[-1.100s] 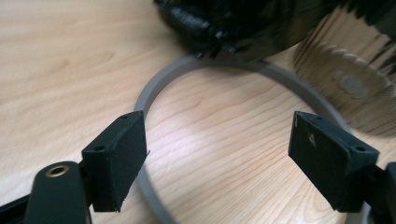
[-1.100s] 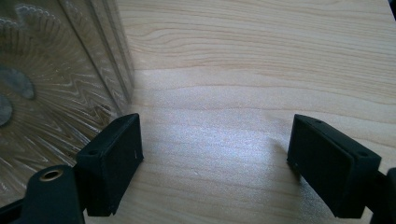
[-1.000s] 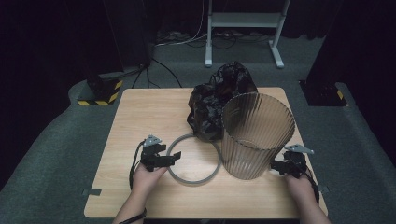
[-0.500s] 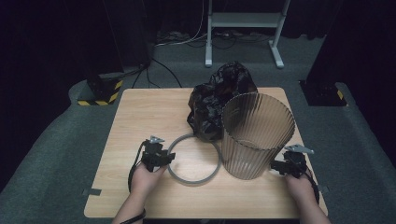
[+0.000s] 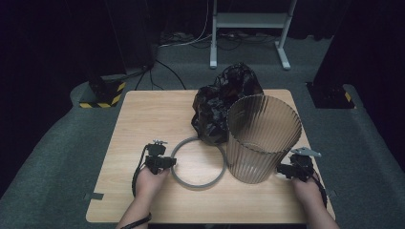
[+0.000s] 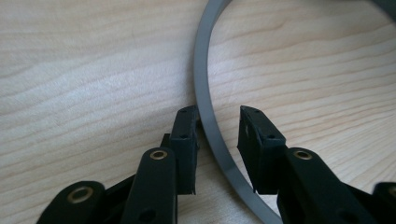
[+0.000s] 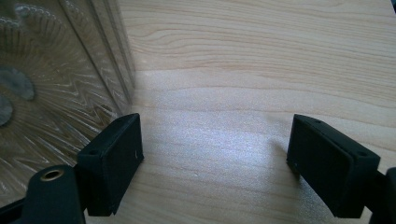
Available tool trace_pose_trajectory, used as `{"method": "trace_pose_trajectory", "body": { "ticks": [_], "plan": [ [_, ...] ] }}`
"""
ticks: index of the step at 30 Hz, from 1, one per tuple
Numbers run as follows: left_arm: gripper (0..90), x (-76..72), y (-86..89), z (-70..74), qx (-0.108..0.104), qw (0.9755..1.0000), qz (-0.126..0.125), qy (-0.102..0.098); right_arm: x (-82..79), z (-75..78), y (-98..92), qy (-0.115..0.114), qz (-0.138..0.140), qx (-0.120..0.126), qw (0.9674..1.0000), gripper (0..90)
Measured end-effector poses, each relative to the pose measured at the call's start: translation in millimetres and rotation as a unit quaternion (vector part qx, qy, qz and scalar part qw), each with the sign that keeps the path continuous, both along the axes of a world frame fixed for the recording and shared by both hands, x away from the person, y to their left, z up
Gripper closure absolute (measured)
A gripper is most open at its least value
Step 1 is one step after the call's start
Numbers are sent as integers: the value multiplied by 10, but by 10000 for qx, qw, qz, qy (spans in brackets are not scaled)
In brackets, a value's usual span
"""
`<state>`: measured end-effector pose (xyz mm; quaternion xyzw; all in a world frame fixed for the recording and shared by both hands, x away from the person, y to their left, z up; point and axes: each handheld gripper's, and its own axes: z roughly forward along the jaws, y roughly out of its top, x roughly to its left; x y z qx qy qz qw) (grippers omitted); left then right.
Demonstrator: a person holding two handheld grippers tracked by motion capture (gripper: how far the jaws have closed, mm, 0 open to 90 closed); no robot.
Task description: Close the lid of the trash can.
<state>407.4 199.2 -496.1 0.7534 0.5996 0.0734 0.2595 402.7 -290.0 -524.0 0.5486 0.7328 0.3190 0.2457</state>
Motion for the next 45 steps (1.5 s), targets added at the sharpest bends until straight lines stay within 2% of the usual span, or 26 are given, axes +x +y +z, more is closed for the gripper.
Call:
{"method": "trace_pose_trajectory", "body": {
  "ticks": [5, 8, 13, 15, 19, 20, 24, 27, 30, 32, 34, 38, 41, 45],
  "plan": [
    [702, 123, -25, 60, 150, 9986, 22, 507, 1, 1, -5, 8, 25, -7, 10000, 181],
    [701, 178, -78, 83, 327, 9972, 8, 677, 2, 1, -5, 7, 31, -8, 10000, 181],
    [723, 248, -112, 104, 455, 9945, 141, 928, 2, 1, -6, 7, 33, -8, 10000, 181],
    [738, 254, -135, 105, 492, 9941, 188, 945, 2, 1, -6, 7, 34, -6, 10000, 181],
    [773, 235, -173, 102, 662, 9943, 176, 813, 6, 0, -9, -11, 57, -19, 10000, 181],
    [773, 223, -181, 94, 634, 9949, 238, 752, 6, -1, -7, -13, 50, -4, 10000, 181],
    [779, 210, -189, 95, 698, 9947, 248, 717, 6, -1, -8, -6, 58, -2, 10000, 182],
    [807, 236, -238, 104, 926, 9923, 199, 793, 4, 0, -6, 5, 47, 3, 10000, 182],
    [811, 273, -343, 120, 1312, 9872, 94, 902, 7, -1, -8, -11, 58, -4, 10000, 182],
    [811, 281, -364, 118, 1376, 9863, 111, 902, 5, 0, -7, 4, 53, 4, 10000, 182],
    [812, 281, -357, 119, 1352, 9866, 116, 907, 5, 1, -8, 10, 64, 9, 10000, 183],
    [823, 281, -300, 120, 1171, 9885, 157, 948, 7, 1, -10, 11, 80, 19, 10000, 183],
    [828, 278, -200, 117, 746, 9914, 123, 1072, 9, 0, -14, -5, 96, 14, 10000, 183],
    [833, 246, -13, 93, 139, 9924, 207, 1203, 12, 0, -19, -9, 120, 13, 9999, 183]
  ]
}}
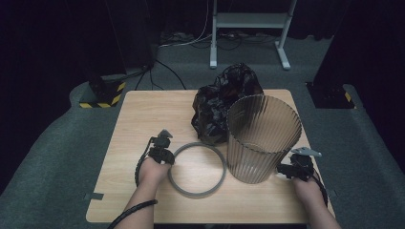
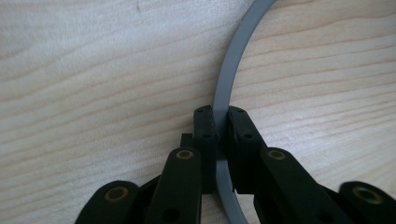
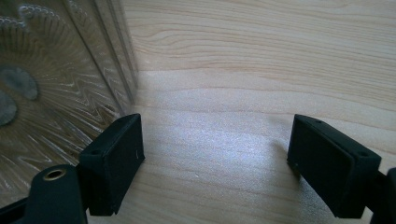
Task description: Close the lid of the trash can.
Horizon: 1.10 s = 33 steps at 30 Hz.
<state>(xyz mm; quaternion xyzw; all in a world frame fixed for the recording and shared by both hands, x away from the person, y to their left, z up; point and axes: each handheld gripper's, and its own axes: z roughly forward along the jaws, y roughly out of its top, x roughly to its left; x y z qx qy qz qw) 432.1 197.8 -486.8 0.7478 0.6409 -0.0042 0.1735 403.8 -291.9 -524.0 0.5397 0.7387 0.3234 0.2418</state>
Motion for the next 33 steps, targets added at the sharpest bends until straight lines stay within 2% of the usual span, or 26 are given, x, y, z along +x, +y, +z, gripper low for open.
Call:
{"method": "trace_pose_trajectory", "body": {
  "ticks": [1, 6, 9, 12, 18, 22, 28, 33],
  "plan": [
    [833, -13, 43, -7, -124, 9999, 33, 33, 0, 0, 0, 0, 3, 4, 10000, 183],
    [835, -86, 213, -21, -425, 9990, 106, 42, 0, 0, 0, 3, 4, -2, 10000, 183],
    [836, -131, 277, -3, -667, 9977, 111, -14, -4, 1, 6, 20, -28, 3, 10000, 183],
    [836, -163, 327, 27, -743, 9972, 107, -37, -4, 2, 6, 23, -29, -4, 10000, 182],
    [838, -215, 397, 77, -1011, 9947, 121, -106, -5, 1, 7, 16, -33, -15, 10000, 183],
    [839, -251, 425, 95, -1286, 9915, 135, -121, -5, 1, 7, 15, -32, -18, 10000, 184],
    [839, -319, 413, 128, -1396, 9900, 106, -143, -7, 1, 10, 8, -37, -14, 10000, 185],
    [838, -350, 387, 199, -1391, 9901, 2, -198, -7, 0, 10, 8, -38, -13, 10000, 186]
  ]
}}
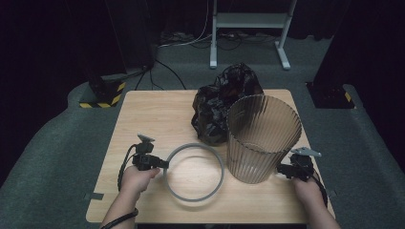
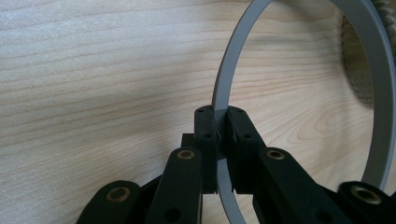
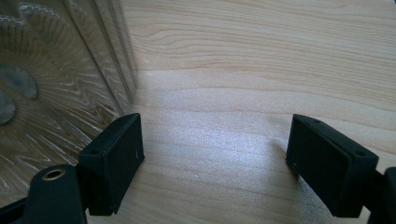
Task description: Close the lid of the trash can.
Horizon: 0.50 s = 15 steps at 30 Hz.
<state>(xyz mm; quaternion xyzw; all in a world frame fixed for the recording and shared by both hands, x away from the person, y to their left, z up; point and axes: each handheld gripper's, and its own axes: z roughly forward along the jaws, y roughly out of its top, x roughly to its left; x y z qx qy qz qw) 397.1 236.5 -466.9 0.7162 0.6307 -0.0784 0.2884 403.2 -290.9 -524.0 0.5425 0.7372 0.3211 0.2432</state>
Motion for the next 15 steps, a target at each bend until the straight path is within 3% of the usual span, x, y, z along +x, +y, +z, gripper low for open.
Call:
{"method": "trace_pose_trajectory", "body": {
  "ticks": [8, 15],
  "plan": [
    [838, 2, -27, 153, -15, 10000, -67, -67, 1, -1, -3, -26, 17, -21, 10000, 188],
    [838, -11, -26, 268, -21, 9999, 46, -102, 0, -1, -4, -26, 20, -23, 10000, 188]
  ]
}}
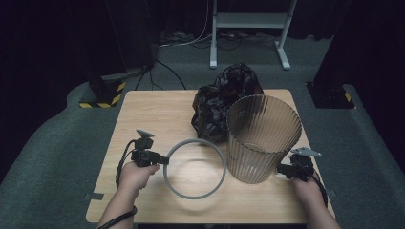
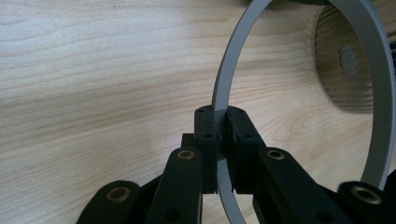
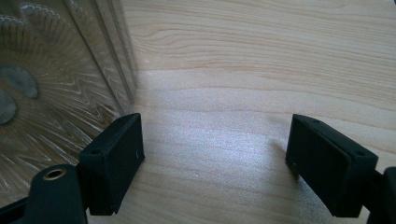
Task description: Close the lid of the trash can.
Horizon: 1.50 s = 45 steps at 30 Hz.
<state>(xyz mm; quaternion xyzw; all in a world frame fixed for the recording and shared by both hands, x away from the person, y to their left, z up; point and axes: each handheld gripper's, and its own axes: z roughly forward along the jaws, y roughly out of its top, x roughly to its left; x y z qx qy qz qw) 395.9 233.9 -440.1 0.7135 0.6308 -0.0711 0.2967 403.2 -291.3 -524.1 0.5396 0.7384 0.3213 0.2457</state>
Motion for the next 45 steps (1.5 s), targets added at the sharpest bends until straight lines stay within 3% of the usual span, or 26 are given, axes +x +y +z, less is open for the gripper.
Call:
{"method": "trace_pose_trajectory", "body": {
  "ticks": [9, 18, 31, 45],
  "plan": [
    [838, 3, -3, 177, -118, 9999, 48, -104, 0, 0, 0, 2, 2, 3, 10000, 188],
    [838, 27, -37, 403, -30, 9998, -31, -210, -1, 0, 1, 8, -2, 13, 10000, 188],
    [838, -53, 49, 536, -125, 9996, -1, -253, -3, 1, 3, 26, -10, 21, 10000, 188],
    [838, 78, 39, 761, -292, 9984, 141, -457, -4, 3, 3, 35, -16, 30, 10000, 188]
  ]
}}
